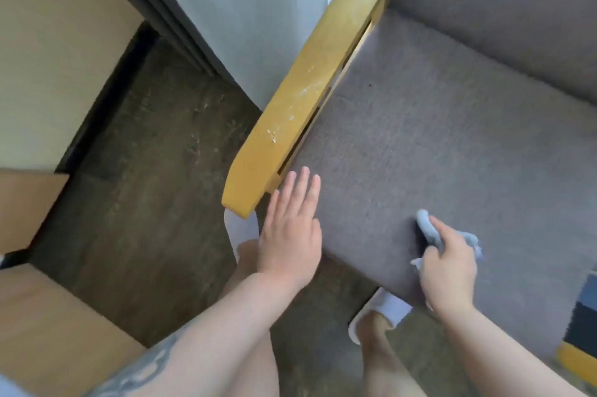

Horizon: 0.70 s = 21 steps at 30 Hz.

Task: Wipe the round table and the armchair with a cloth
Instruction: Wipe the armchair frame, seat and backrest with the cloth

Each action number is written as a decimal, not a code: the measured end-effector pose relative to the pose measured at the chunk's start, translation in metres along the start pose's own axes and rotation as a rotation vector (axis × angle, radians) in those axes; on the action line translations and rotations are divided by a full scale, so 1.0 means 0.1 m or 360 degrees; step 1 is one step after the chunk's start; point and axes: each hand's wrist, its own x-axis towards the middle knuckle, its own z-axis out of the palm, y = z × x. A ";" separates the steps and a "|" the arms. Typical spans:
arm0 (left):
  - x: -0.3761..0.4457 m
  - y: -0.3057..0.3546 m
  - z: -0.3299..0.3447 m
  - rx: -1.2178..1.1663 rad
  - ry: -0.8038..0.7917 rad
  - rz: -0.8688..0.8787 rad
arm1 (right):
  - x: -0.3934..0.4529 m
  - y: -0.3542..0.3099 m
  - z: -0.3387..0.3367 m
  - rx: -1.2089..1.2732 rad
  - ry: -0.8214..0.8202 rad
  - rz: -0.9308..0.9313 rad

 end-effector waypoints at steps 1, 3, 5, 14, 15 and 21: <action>-0.10 -0.02 -0.01 -0.0040 0.0132 -0.0091 | 0.02 -0.19 -0.10 0.0100 0.0011 -0.0069; -0.29 0.00 -0.02 -0.0103 0.0399 -0.0218 | -0.04 -0.70 -0.24 0.0195 0.0071 -0.0715; -0.41 0.04 0.01 -0.0200 0.0610 -0.0310 | -0.11 -1.11 -0.22 0.0211 -0.0052 -0.1521; -0.12 -0.08 0.12 -0.0450 0.0860 -0.0768 | 0.46 -1.82 0.31 -0.0580 -0.0458 -0.2556; -0.09 -0.07 0.12 -0.0469 0.0885 -0.0786 | 0.51 -1.87 0.30 -0.0615 -0.0456 -0.2570; 0.04 -0.01 0.21 -0.0607 0.1150 -0.0923 | 0.25 -1.82 0.56 -0.0876 -0.0773 -0.2816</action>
